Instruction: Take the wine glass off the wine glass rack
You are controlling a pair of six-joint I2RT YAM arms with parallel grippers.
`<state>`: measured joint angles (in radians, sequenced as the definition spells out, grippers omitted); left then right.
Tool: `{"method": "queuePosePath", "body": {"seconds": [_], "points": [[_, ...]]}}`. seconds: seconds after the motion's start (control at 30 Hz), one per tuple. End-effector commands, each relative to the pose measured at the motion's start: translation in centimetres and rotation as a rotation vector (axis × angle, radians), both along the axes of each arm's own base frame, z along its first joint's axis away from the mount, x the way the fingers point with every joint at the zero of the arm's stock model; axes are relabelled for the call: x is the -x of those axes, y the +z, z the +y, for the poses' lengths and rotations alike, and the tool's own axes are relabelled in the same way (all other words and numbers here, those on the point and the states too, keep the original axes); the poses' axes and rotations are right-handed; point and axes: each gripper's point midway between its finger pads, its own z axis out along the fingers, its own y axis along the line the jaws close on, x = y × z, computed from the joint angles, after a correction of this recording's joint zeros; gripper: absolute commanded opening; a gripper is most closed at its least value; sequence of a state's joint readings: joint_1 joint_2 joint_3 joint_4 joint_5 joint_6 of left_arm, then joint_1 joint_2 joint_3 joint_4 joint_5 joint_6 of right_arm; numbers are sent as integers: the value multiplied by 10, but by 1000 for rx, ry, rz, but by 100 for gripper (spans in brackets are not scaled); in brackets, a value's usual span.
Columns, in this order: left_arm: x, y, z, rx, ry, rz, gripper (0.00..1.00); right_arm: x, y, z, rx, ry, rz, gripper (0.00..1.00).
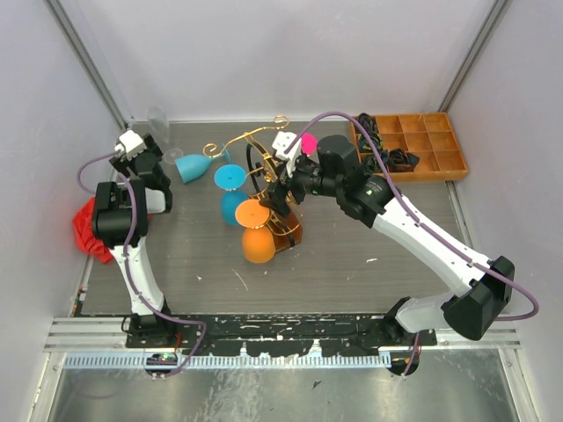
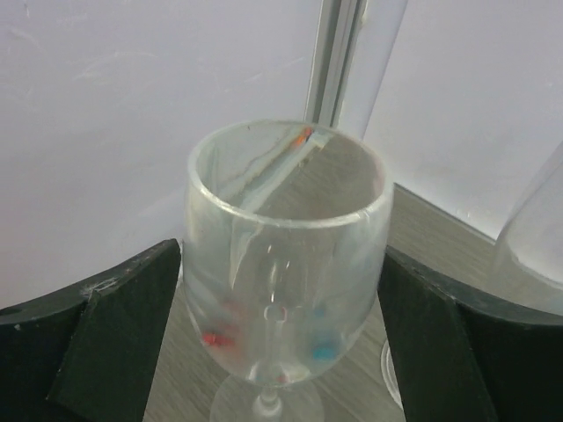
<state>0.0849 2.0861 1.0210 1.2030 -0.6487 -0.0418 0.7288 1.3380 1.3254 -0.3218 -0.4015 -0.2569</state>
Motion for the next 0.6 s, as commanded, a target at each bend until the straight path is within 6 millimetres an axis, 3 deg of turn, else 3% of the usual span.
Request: {"method": "queuePosePath", "body": {"seconds": [0.0,0.27,0.57], "points": [[14,5,4,32,41,-51,98,-5,15,3,-34,8,-59,100],[20,13,-6,31,14,-48,98,-3,17,3,-39,13,-62,100],[37,39,-38,39,-6,-44,98,3,26,1,-60,22,-60,100]]}}
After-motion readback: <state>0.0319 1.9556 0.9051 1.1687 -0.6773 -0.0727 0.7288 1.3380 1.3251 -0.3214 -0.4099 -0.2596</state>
